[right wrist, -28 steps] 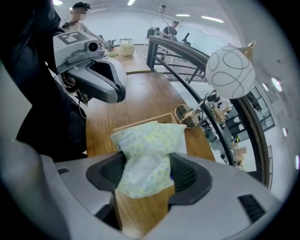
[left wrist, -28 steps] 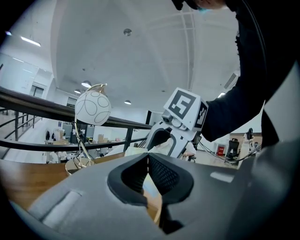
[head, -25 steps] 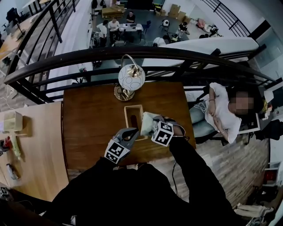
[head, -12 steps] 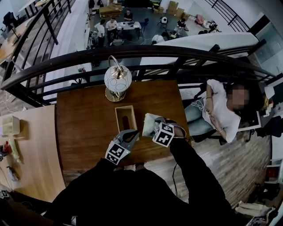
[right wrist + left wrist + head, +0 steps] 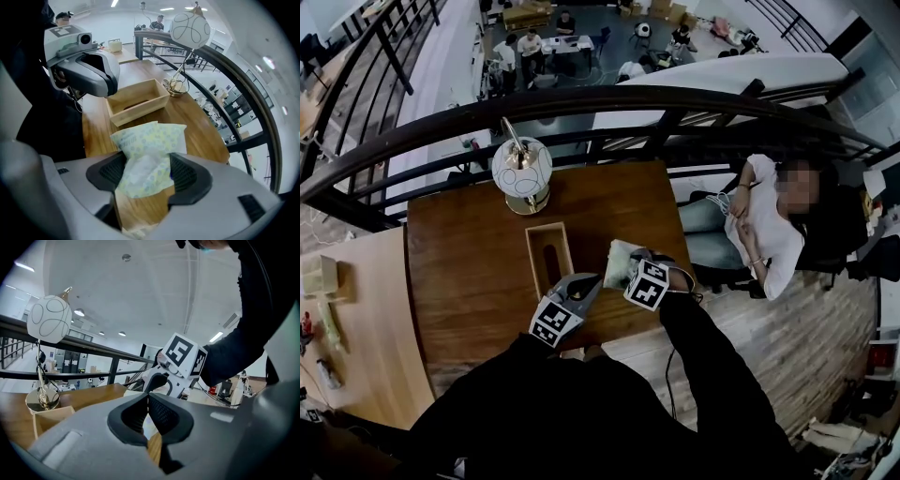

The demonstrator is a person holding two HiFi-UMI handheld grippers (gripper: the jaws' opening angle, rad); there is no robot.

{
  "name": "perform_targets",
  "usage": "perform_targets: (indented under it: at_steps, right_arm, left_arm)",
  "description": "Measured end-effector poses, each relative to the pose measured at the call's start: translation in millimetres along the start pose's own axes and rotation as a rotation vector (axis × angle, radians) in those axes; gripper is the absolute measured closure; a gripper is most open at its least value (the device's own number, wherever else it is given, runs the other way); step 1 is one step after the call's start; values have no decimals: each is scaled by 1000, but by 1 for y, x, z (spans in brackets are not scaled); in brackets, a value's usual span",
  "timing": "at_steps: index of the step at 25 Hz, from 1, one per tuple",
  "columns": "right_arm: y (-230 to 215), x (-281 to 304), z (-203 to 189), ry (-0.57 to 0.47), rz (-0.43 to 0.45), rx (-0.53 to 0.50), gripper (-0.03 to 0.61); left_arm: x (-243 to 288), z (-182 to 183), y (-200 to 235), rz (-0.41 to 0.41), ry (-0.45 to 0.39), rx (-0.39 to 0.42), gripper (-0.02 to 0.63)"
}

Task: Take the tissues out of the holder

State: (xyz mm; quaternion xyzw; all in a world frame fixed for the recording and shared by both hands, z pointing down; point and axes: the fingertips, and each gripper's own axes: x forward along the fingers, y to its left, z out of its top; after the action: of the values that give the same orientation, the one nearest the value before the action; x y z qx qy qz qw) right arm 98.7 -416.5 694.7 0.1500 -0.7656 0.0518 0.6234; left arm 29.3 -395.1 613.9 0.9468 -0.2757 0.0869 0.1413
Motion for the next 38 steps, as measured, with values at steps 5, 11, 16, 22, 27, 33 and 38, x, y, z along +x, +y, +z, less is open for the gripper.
perform_targets:
  at_steps: [5,11,16,22,27,33,38]
  right_arm:
    - [-7,8,-16,-2,3,20,279]
    - [-12,25,-32,1,19,53,279]
    - [-15,43,-46,10,31,73,279]
    - [-19,61,-55,17,32,91,278]
    - [-19,69,-63,22,39,95,278]
    - [-22,70,-59,12,51,103,276]
    - [-22,68,-63,8,71,115,256]
  left_arm:
    - [24,-7,-8,-13,24,-23,604]
    - [46,-21,-10,-20,63,-47,604]
    - [63,-36,-10,-18,97,-76,604]
    - [77,-49,-3,-2,126,-112,604]
    - [88,-58,-1,6,150,-137,604]
    - [94,-64,4,4,173,-144,604]
    - [97,-61,4,9,173,-146,604]
